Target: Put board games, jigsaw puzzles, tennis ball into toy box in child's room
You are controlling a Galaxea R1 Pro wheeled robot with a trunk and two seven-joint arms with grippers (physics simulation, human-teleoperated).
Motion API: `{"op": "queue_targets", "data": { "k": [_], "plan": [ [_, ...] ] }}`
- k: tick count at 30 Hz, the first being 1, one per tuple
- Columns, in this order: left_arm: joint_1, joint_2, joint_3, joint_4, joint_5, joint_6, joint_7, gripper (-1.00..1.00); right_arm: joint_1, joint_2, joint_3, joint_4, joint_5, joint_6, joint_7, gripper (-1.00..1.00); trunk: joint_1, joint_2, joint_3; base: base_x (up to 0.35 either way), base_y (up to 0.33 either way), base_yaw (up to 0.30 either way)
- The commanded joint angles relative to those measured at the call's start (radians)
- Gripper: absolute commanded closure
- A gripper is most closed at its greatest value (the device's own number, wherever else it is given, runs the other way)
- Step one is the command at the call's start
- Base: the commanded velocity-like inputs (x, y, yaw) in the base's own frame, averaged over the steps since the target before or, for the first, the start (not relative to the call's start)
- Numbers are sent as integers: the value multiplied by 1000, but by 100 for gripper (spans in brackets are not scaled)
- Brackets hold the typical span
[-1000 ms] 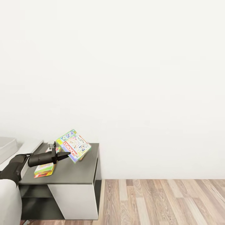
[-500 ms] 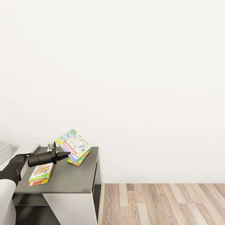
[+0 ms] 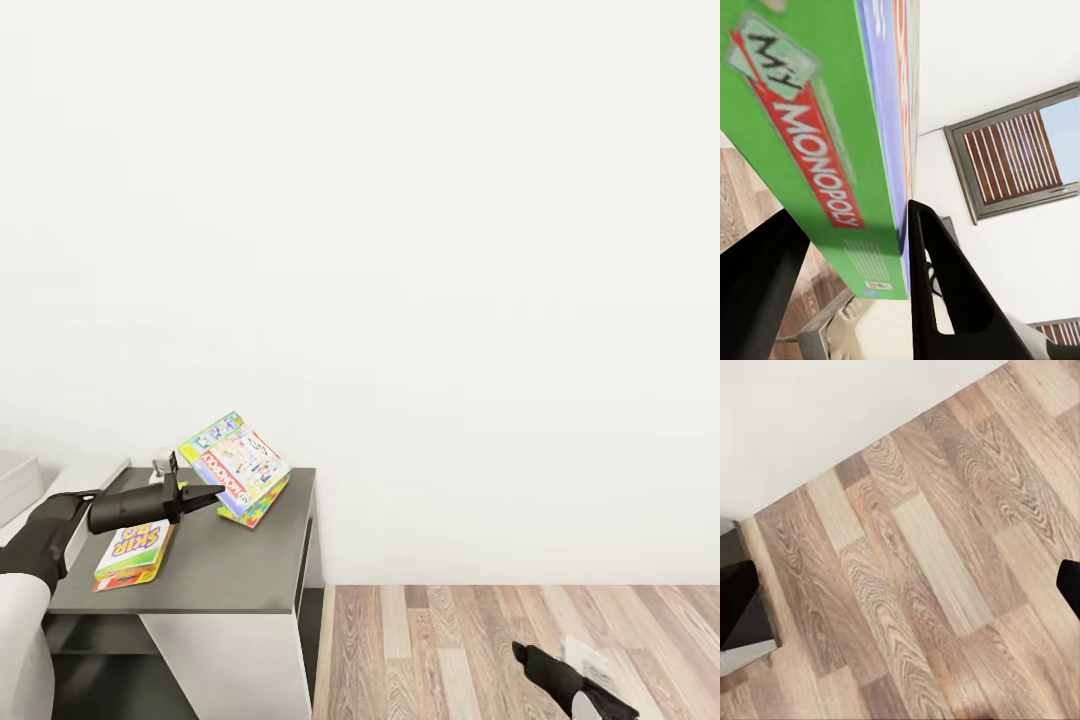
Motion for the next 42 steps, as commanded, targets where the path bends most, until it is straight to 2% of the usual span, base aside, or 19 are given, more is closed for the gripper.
{"op": "queue_targets", "data": {
  "k": [1, 3, 6, 9, 11, 12, 15, 21, 31, 42],
  "plan": [
    [-1, 0, 1, 0, -3, 10, -4, 100, 2, -1, 2, -26, -8, 9, -4, -100, 0, -2, -2, 0, 0, 0],
    [-1, -1, 0, 0, -3, 10, -5, 100, 5, -1, 6, -84, -10, 16, -3, -100, 0, -2, -2, 0, 0, 0],
    [-1, -1, 0, 0, -3, 10, -4, 100, 7, 2, 14, -226, -13, 60, -3, -100, 0, -2, -2, 0, 0, 0],
    [-1, -1, 0, 0, -3, 10, -5, 100, 7, 13, 48, -475, -14, 203, 13, -100, 0, -2, -2, 0, 0, 0],
    [-1, -1, 0, 0, -2, 10, -5, 100, 7, 13, 65, -562, -15, 249, 33, -100, 0, -2, -2, 0, 0, 0],
    [-1, -1, 0, 0, -2, 10, -5, 100, 7, 14, 75, -635, -15, 274, 63, -100, 0, -2, -2, 0, 0, 0],
    [-1, -1, 0, 0, -1, 10, -5, 100, 6, 15, 81, -705, -16, 292, 115, -100, 0, -2, -2, 0, 0, 0],
    [-1, -2, 0, 0, -3, 10, -4, 100, 6, 16, 84, -734, -16, 289, 171, -100, 0, -2, -2, 0, 0, 0],
    [-1, -3, 0, 0, -3, 10, -3, 100, 4, 17, 84, -755, -15, 287, 187, -100, 0, -2, -1, 0, 0, 16],
    [-1, -2, -1, 0, -3, 10, -3, 100, 4, 28, 87, -755, -6, 285, 186, -100, 0, -2, 5, 0, 0, 237]
  ]
}}
